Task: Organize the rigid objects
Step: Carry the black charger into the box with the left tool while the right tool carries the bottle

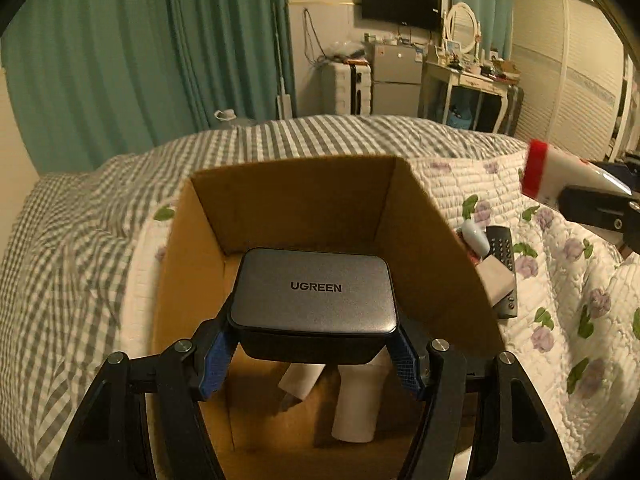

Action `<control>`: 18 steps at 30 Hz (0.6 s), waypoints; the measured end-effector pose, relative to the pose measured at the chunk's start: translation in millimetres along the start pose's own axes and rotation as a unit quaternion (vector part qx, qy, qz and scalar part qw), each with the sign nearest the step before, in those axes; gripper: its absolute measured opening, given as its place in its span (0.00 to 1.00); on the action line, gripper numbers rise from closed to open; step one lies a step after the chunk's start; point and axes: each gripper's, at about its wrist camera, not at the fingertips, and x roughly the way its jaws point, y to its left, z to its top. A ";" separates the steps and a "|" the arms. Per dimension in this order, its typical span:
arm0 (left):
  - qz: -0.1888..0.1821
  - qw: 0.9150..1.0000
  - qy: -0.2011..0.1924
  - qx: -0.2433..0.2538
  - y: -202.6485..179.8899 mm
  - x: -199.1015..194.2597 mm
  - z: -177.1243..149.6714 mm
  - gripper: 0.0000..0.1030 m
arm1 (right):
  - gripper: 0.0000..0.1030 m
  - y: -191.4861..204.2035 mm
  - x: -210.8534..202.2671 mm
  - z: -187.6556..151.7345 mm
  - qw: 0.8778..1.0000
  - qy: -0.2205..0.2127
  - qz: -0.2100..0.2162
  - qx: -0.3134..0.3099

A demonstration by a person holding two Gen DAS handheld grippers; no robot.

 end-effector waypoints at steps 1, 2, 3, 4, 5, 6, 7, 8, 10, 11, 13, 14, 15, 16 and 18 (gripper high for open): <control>-0.003 1.000 0.002 -0.002 1.3 3.7 -0.2 0.66 | 0.35 2.7 5.6 1.3 1.000 0.002 0.001 -0.002; -0.004 1.000 0.004 -0.004 2.9 6.6 0.6 0.66 | 0.35 5.1 8.8 2.5 1.000 0.004 0.002 -0.003; -0.006 1.000 0.006 -0.006 2.6 7.4 0.4 0.67 | 0.35 9.0 13.9 5.0 1.000 0.005 0.004 -0.004; -0.009 1.000 0.011 -0.009 4.3 11.0 0.0 0.67 | 0.35 12.9 18.6 7.3 1.000 0.007 0.007 -0.004; -0.011 1.000 0.016 -0.010 6.1 12.4 -1.1 0.67 | 0.35 15.8 21.7 9.2 1.000 0.007 0.007 -0.005; -0.012 1.000 0.023 -0.013 7.2 14.9 -2.1 0.68 | 0.35 19.0 23.8 11.3 1.000 0.007 0.008 -0.005; -0.009 0.999 0.029 -0.011 6.8 15.8 -2.8 0.68 | 0.35 19.9 24.8 12.9 1.000 0.006 0.009 -0.004; -0.006 1.000 0.023 -0.009 6.5 12.5 -2.6 0.68 | 0.35 21.5 25.7 15.4 1.000 0.005 0.010 -0.003; -0.012 1.000 -0.004 -0.010 6.7 -0.8 0.4 0.68 | 0.35 24.9 24.9 21.0 1.000 0.000 0.010 -0.003; -0.019 1.000 -0.015 -0.011 6.8 -8.2 2.6 0.68 | 0.35 25.8 24.6 24.0 1.000 -0.002 0.010 -0.004; -0.026 0.999 -0.030 -0.016 8.7 -21.7 4.8 0.69 | 0.35 28.7 22.4 27.8 1.000 -0.007 0.008 -0.006; -0.024 0.999 -0.033 -0.018 11.0 -25.3 4.9 0.69 | 0.35 29.8 22.3 29.8 1.000 -0.008 0.008 -0.006; -0.022 0.999 -0.037 -0.020 13.3 -28.7 4.4 0.69 | 0.35 31.3 22.5 32.8 1.000 -0.010 0.008 -0.004; -0.014 0.999 -0.041 -0.022 16.2 -32.7 3.1 0.69 | 0.35 31.8 22.6 34.0 1.000 -0.011 0.009 -0.003; 0.004 0.999 -0.043 -0.026 21.8 -36.0 2.4 0.69 | 0.35 33.2 26.4 38.1 1.000 -0.014 0.012 0.005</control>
